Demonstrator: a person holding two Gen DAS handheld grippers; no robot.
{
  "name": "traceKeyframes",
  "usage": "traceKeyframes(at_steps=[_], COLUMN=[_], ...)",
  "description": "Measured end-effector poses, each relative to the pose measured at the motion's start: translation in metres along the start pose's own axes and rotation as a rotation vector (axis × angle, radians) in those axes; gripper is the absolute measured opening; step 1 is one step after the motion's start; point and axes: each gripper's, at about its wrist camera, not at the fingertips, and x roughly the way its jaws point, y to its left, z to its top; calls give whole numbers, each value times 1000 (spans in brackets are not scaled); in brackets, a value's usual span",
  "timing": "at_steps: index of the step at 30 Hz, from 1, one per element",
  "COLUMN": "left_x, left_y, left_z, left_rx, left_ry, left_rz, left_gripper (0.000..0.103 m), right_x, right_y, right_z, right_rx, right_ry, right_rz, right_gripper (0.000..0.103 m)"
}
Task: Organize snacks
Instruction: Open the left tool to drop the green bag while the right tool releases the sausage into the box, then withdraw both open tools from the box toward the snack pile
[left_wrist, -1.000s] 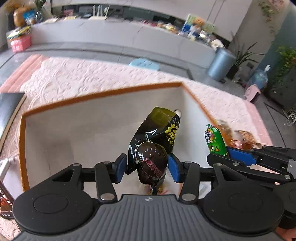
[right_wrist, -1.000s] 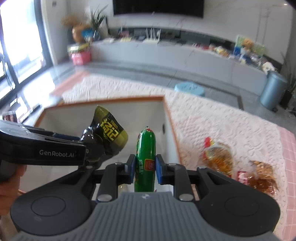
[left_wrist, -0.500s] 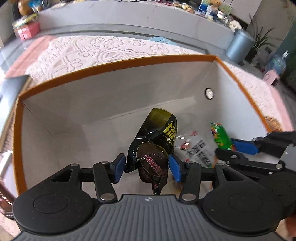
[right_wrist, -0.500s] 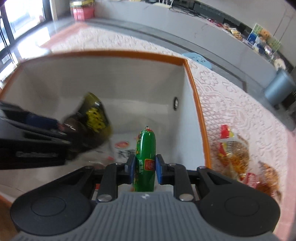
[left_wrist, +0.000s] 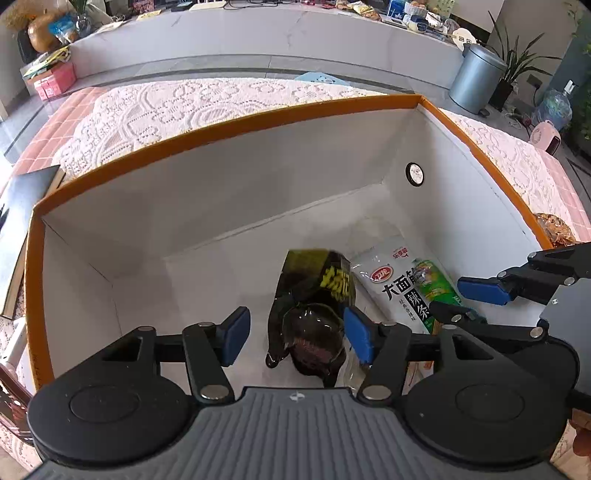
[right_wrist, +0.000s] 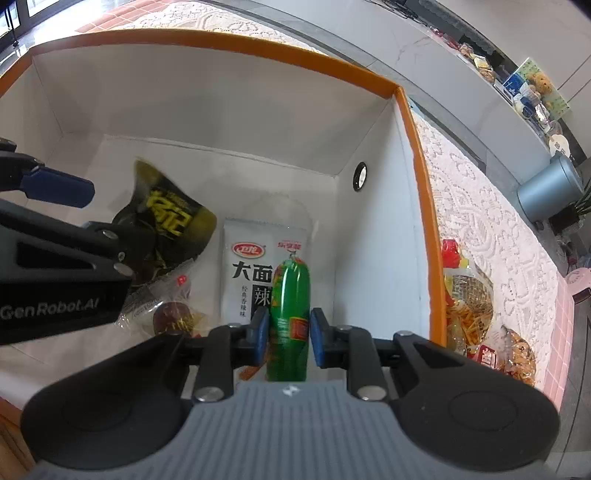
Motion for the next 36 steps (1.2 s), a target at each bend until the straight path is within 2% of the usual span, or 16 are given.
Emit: traceKeyframes(at_steps=[9,13,16,20,23,25,29,36], left_x=[-10,-16,-26,-38,-46,-47,-49,-68], left_y=[0,1,3,2,-2,-4,-12,-37], left_z=[-4,-8,-11,-12,-14,-14,-16,-31], left_rx=[0,1,-13,-17,-3,9,46,139], left_ry=[-62,-94,-147,-230,-299,-319,-333,-400], left_rz=[-17,-14,-31,-74,-92,-102,-146,-155], left_gripper=[76,76,76,78,78,78,78,78], right_x=[-27,-48,-65,-90,-106,-113,-124,-133], right_y=[4,2,-3,-12,-27,-37,-50,-66], right_z=[-3,-10,-17,-40,-64,-82,-119,-176], right_rx=[-10,3,31,122,236,294,374,501], right_ry=[-57,-105,-164,-257,-329,-362,-388,-419], right_rz=[-11,-28,-26,-37,-41,-46,-76,-101], right_gripper=[42,43,45,47,48,48,48,50])
